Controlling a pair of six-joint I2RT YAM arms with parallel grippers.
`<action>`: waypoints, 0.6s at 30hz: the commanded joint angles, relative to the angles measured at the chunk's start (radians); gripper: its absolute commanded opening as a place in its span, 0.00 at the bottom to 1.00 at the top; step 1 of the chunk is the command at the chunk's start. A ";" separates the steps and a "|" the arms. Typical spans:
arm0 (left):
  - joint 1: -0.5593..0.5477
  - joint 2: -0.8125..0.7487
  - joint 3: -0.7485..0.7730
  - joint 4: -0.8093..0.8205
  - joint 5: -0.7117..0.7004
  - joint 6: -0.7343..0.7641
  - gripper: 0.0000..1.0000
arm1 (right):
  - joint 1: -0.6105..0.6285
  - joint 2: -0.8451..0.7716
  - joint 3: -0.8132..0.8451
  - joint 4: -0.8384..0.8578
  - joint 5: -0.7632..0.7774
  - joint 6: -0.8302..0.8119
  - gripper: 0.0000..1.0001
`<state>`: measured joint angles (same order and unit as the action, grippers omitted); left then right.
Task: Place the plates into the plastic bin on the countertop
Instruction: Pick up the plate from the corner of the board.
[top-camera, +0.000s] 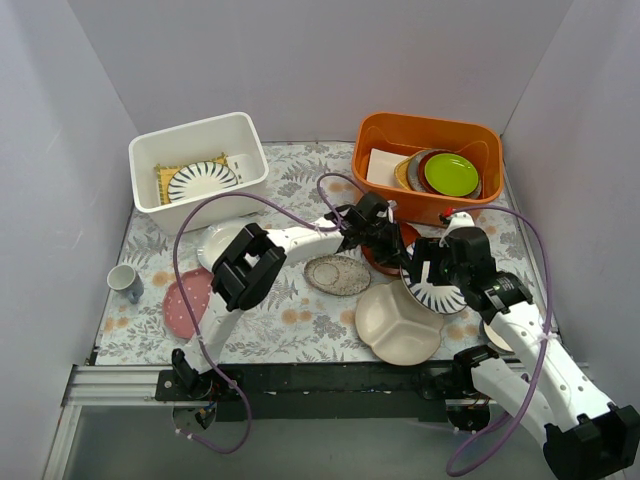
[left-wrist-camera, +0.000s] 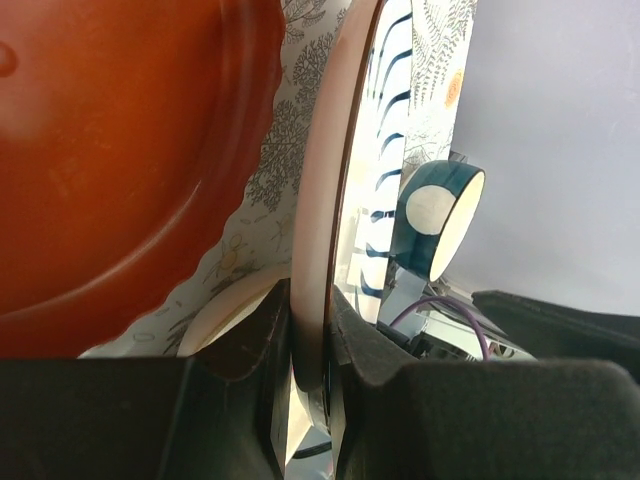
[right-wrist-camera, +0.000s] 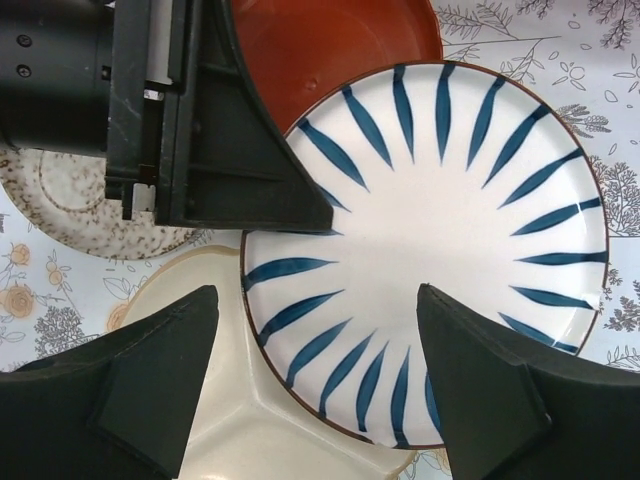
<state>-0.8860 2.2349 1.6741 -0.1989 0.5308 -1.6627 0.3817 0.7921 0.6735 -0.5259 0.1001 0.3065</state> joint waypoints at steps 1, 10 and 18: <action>0.016 -0.176 -0.017 0.044 0.040 0.017 0.00 | 0.003 -0.027 0.044 0.003 0.032 -0.015 0.88; 0.028 -0.302 -0.089 0.065 0.058 0.000 0.00 | 0.003 -0.048 0.049 0.001 0.046 -0.007 0.88; 0.068 -0.419 -0.188 0.050 0.055 0.006 0.00 | 0.002 -0.102 0.051 -0.003 0.093 -0.004 0.89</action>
<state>-0.8455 1.9717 1.5051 -0.2203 0.5247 -1.6466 0.3817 0.7197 0.6788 -0.5304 0.1448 0.3073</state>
